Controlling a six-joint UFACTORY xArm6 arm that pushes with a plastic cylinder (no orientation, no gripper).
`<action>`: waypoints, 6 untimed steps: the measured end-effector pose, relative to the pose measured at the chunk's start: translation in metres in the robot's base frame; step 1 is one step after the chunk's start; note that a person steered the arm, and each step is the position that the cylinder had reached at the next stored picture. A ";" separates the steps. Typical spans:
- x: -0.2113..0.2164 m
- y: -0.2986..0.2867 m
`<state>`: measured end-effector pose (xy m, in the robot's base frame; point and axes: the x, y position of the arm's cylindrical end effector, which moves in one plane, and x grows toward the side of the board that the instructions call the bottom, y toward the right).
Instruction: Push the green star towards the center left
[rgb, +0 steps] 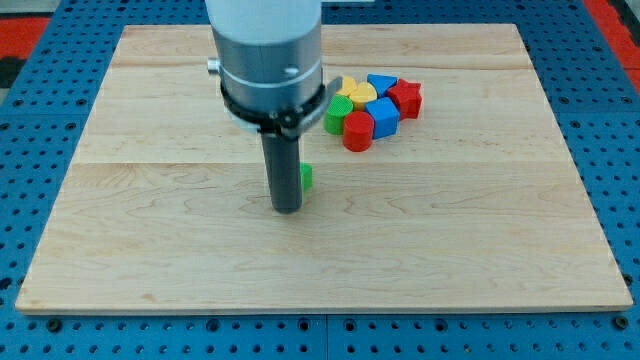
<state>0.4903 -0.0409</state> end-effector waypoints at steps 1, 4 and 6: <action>-0.033 0.000; -0.048 0.053; -0.086 -0.055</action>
